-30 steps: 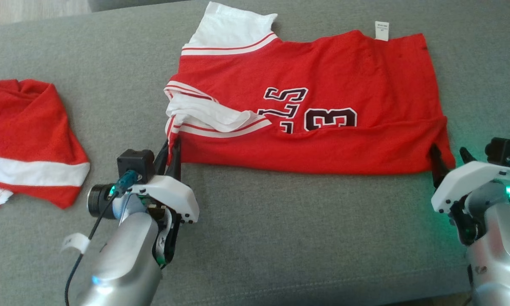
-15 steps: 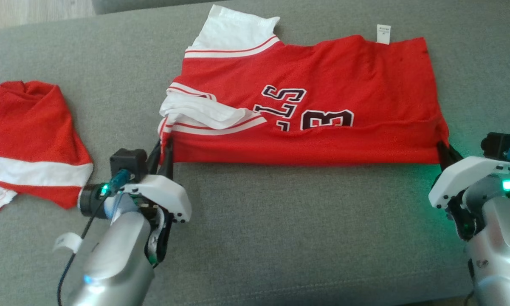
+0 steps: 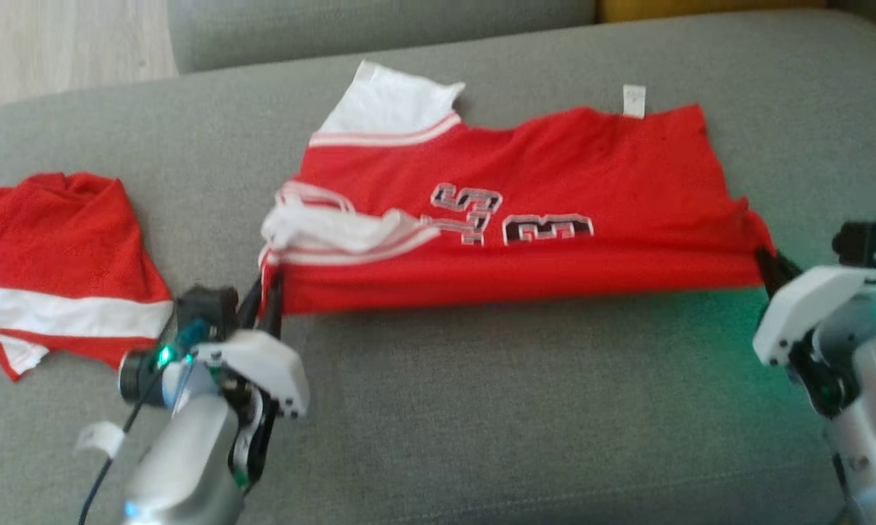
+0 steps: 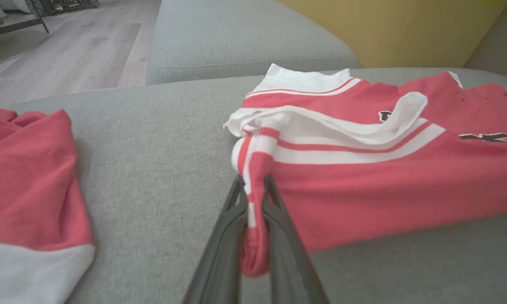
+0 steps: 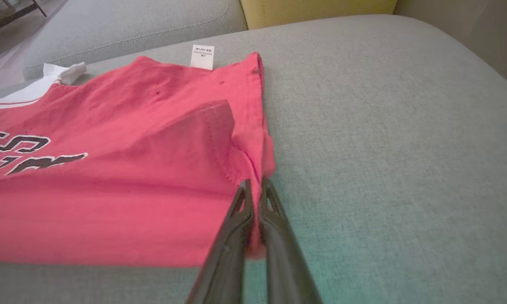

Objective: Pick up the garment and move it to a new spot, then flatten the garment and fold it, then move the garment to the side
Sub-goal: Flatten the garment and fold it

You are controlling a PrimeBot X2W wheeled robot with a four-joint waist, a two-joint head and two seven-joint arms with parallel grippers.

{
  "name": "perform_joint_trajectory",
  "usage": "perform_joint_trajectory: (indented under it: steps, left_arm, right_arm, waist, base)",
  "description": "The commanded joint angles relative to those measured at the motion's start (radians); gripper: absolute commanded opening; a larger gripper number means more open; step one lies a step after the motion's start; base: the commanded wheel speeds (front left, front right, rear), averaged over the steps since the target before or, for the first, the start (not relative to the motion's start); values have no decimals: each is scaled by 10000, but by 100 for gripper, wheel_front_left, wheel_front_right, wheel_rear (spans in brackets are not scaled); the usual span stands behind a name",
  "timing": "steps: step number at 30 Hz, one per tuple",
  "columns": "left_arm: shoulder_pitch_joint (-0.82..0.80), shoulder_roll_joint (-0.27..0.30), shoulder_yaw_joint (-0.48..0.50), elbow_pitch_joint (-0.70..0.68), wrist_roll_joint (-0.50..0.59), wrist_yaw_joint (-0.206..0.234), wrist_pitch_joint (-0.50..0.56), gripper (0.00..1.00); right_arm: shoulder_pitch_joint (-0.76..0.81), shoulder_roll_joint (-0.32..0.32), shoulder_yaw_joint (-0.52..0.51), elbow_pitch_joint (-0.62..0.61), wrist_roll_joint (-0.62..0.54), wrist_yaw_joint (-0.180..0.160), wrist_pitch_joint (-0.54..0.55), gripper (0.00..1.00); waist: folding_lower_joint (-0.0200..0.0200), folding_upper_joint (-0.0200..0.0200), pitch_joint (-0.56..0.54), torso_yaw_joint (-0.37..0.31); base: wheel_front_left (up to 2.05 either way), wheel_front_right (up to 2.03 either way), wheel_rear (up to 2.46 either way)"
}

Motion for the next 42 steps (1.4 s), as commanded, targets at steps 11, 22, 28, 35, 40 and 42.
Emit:
perform_joint_trajectory:
  steps: [11, 22, 28, 35, 40, 42]
  left_arm:
    - [1089, 1011, 102, -925, -316, -182, 955, 0]
    - [2213, 1426, -294, -2208, -600, -293, 2252, 0]
    - [2457, 1582, -490, -2538, -656, -272, 2922, 100]
    - [1998, 1565, 251, -3354, -712, 348, 1957, 100]
    - [1093, 1311, 748, -3808, -763, 394, 773, 100]
    - [297, 1247, 639, -3770, -663, 107, 644, 100]
  right_arm:
    - [1435, -1339, 499, -1824, 1002, 19, 2329, 0]
    - [2749, -1662, 68, -3182, 1451, 19, 3901, 0]
    - [3039, -1393, -406, -3732, 1304, 19, 4122, 100]
    - [2739, -701, -1214, -4756, 703, 19, 2986, 100]
    - [2286, -279, -1282, -5200, 272, 19, 1477, 100]
    - [1853, -127, -1119, -5243, -106, 19, 597, 100]
  waist:
    - [0, 0, -981, -115]
    - [0, 0, -1192, -122]
    - [0, 0, -1115, -198]
    - [0, 0, -757, -382]
    - [0, 0, -285, -545]
    - [0, 0, 163, -708]
  base:
    - [0, 0, 0]
    - [0, 0, 0]
    - [0, 0, 0]
    - [0, 0, 0]
    - [0, 0, 0]
    - [0, 0, 0]
